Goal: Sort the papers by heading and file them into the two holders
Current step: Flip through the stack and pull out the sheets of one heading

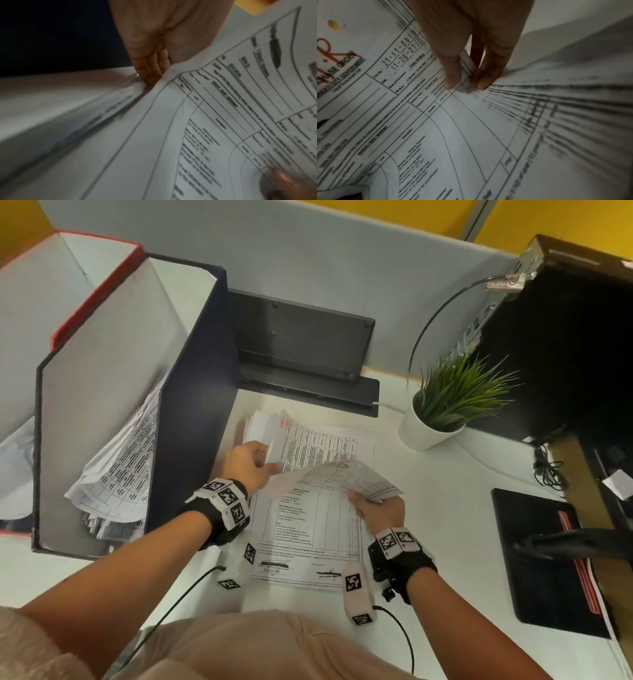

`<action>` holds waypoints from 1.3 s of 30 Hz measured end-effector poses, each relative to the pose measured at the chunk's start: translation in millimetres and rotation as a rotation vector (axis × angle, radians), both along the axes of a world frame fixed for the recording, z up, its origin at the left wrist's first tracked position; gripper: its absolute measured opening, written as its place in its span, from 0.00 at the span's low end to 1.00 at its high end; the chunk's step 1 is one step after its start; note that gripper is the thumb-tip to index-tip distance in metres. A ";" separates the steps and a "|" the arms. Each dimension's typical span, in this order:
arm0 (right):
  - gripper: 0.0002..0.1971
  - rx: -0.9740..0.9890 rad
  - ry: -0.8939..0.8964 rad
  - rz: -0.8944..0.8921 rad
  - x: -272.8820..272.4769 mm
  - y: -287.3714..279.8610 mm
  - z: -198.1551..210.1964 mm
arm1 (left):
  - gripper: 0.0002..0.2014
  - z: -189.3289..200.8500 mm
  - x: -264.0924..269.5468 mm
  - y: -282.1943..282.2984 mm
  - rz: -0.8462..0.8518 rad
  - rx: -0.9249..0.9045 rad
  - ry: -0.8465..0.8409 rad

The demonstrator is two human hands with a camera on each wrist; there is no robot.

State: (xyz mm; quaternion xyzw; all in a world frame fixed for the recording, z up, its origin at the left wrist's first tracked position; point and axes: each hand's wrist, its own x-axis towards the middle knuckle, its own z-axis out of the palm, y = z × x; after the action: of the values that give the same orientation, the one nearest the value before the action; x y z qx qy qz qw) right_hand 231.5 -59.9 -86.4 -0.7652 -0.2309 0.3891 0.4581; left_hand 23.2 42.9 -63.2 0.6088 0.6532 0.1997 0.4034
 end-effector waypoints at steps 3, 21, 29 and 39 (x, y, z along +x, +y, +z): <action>0.15 -0.015 -0.039 0.015 0.3 -0.4 0.3 | 0.12 2.9 4.8 1.8 0.099 -0.002 -0.026; 0.32 0.119 0.045 -0.042 -4.3 -1.2 8.2 | 0.13 -1.1 -13.4 -5.9 -0.014 -0.128 -0.476; 0.14 0.004 -0.047 0.116 1.5 -1.4 3.9 | 0.13 3.8 -18.0 1.1 0.111 -0.353 -0.575; 0.21 0.091 0.042 0.015 0.8 -6.3 6.8 | 0.13 1.0 -8.7 18.2 0.107 -0.255 -0.101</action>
State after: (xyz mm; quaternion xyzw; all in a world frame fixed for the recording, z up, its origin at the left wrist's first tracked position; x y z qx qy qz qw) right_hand 232.3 -66.2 -79.6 -0.7334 -0.2443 0.3979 0.4941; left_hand 14.4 61.1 -62.2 0.5062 0.6836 0.1665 0.4987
